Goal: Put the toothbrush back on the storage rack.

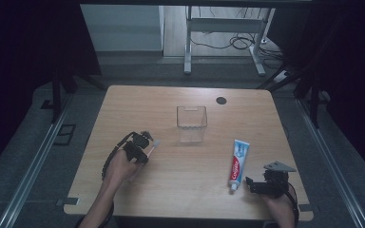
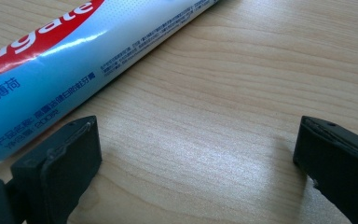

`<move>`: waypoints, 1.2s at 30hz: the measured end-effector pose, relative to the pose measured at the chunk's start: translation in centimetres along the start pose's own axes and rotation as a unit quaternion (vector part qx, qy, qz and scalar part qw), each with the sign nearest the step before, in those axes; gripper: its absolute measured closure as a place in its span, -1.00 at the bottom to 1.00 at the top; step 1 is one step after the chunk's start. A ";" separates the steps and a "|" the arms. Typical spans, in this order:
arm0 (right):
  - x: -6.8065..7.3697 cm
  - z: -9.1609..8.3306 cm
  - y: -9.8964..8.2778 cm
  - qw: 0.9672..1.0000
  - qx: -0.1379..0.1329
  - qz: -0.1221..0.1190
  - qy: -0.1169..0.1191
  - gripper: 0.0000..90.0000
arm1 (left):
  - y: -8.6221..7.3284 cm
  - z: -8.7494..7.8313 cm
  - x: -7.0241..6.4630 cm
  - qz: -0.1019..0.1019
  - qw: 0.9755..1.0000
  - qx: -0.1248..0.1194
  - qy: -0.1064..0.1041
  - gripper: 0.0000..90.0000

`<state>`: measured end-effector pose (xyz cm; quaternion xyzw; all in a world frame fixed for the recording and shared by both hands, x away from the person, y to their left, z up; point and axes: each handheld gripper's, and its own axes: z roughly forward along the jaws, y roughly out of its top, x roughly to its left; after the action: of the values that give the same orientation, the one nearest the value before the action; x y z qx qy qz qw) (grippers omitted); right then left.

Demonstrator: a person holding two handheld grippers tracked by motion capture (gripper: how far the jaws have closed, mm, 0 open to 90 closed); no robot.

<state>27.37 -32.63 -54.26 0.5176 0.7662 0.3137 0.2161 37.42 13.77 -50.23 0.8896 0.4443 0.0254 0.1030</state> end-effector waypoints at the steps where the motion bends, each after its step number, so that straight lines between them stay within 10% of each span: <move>1: 0.0 0.0 0.0 1.000 0.000 0.000 0.000 -0.99 | 0.1 0.0 -0.1 -0.002 1.000 0.000 0.001 0.75; 12: 0.0 0.0 0.0 1.000 0.000 0.000 0.000 -0.99 | 0.0 -1.1 0.2 0.000 0.999 -0.037 -0.015 0.75; 36: 0.0 0.0 0.0 1.000 0.000 0.000 0.000 -0.99 | 0.3 -6.7 0.5 0.012 0.987 -0.159 -0.036 0.75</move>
<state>27.37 -32.63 -54.26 0.5174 0.7662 0.3137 0.2163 37.06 15.09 -43.61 0.8674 0.4199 0.0652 0.2589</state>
